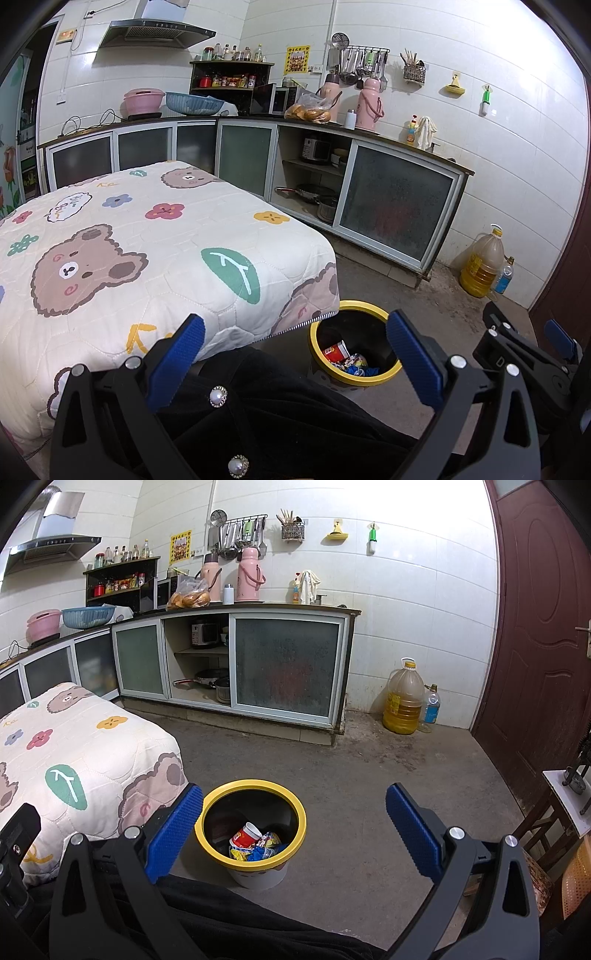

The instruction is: Collect trash

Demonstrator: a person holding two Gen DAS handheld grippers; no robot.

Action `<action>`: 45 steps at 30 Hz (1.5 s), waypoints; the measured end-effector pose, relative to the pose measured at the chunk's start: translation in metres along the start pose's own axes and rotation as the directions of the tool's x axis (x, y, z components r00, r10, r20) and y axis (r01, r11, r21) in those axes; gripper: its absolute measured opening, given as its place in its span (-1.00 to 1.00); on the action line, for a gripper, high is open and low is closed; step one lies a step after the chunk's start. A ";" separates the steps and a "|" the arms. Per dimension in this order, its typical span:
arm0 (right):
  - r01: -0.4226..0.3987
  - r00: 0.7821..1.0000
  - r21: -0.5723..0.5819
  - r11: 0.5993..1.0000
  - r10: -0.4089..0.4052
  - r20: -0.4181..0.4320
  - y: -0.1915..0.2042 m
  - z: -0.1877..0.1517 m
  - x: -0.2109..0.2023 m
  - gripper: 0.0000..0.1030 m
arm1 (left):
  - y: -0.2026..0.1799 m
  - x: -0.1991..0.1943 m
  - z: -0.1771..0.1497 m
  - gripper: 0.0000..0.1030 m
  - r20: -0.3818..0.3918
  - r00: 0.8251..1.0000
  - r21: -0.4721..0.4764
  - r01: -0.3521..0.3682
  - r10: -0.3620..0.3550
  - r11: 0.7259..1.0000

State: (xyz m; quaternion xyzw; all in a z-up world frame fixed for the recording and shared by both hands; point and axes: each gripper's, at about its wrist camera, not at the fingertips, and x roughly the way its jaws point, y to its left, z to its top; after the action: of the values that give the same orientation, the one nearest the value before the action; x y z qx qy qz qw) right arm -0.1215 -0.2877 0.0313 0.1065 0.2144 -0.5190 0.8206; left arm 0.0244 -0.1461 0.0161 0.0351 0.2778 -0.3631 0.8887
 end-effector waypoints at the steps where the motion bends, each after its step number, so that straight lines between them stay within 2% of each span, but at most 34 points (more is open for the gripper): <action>1: 0.001 1.000 0.000 1.000 -0.001 0.000 0.000 0.000 0.000 0.84 | 0.000 0.000 0.000 0.85 0.001 1.000 0.001 -0.001 0.001 1.000; 34: 0.001 1.000 0.003 1.000 -0.001 -0.005 -0.001 -0.002 0.002 0.84 | 0.000 -0.003 -0.001 0.85 0.013 1.000 0.003 0.004 -0.004 1.000; 45: 0.001 1.000 0.003 1.000 -0.001 -0.005 -0.001 -0.002 0.002 0.84 | 0.002 -0.002 0.001 0.85 -0.009 1.000 -0.006 -0.012 0.012 1.000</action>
State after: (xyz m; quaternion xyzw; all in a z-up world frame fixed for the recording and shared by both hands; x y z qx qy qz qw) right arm -0.1226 -0.2890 0.0292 0.1092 0.2159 -0.5195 0.8195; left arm 0.0252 -0.1434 0.0171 0.0355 0.2826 -0.3567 0.8898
